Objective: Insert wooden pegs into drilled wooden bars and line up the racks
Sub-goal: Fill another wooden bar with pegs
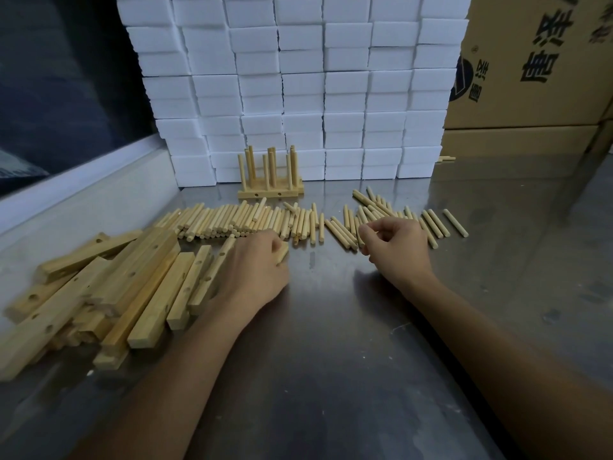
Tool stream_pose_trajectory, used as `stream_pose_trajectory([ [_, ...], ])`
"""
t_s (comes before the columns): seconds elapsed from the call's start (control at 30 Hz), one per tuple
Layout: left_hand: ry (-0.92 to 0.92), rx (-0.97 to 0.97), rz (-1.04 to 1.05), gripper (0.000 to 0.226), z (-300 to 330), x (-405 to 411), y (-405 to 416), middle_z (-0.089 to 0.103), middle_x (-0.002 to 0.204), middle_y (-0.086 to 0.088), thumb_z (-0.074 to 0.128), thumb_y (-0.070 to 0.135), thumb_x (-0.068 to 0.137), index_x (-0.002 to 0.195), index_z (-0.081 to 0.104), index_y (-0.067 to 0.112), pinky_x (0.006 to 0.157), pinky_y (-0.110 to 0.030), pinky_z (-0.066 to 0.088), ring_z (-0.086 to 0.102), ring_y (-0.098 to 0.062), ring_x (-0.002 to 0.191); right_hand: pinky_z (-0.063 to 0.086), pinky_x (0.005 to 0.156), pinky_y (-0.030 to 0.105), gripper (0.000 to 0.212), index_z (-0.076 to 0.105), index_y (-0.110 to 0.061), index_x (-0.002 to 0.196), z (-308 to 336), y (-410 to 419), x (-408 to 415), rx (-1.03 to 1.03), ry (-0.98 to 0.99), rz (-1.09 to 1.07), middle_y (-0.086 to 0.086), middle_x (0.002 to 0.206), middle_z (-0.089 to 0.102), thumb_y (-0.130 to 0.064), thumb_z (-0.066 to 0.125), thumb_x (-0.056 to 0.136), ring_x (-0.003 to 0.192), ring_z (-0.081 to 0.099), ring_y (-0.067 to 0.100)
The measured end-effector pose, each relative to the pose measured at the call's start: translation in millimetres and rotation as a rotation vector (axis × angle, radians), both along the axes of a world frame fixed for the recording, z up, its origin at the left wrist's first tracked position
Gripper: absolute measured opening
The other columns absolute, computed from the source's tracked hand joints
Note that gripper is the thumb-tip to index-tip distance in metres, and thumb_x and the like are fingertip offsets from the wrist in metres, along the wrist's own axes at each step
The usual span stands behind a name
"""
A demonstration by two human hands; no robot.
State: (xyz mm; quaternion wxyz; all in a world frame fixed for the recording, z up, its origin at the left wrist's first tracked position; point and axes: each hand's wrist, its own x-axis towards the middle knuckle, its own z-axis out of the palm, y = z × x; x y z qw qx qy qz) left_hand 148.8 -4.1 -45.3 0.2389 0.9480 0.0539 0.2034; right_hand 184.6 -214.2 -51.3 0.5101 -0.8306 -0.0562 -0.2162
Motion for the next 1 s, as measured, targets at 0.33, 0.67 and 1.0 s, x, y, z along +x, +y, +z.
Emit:
stream_pose_trajectory([
  [0.33,-0.063,-0.514,-0.029,0.014,9.3,2.7,8.1,0.066,0.094,0.009,0.073,0.019,0.088,0.101,0.067,0.020,0.060,-0.027,0.055,0.069,-0.015,0.074,0.061,0.066,0.046,0.015,0.072,-0.022,0.081,-0.1,0.6,-0.3,-0.016,-0.001,0.006,0.004,0.065,0.070,-0.019,0.065,0.094,0.067,0.068,0.031],
  [0.67,0.207,-1.391,-0.100,0.024,15.7,-0.9,11.6,0.076,0.096,-0.015,0.069,0.019,0.090,0.109,0.071,0.004,0.055,-0.023,0.056,0.072,-0.017,0.070,0.060,0.067,0.048,0.014,0.074,-0.018,0.085,-0.3,0.1,0.4,-0.021,0.004,0.010,0.006,0.068,0.070,-0.021,0.064,0.094,0.069,0.068,0.032],
  [1.0,-0.002,-1.498,-0.101,0.014,6.7,3.9,10.1,0.077,0.093,-0.010,0.054,0.019,0.100,0.106,0.066,0.012,0.048,-0.026,0.053,0.068,-0.018,0.060,0.060,0.070,0.041,0.013,0.074,-0.017,0.094,-2.6,4.3,-1.9,-0.196,-0.037,0.044,-0.005,0.072,0.069,-0.024,0.064,0.095,0.067,0.066,0.013],
])
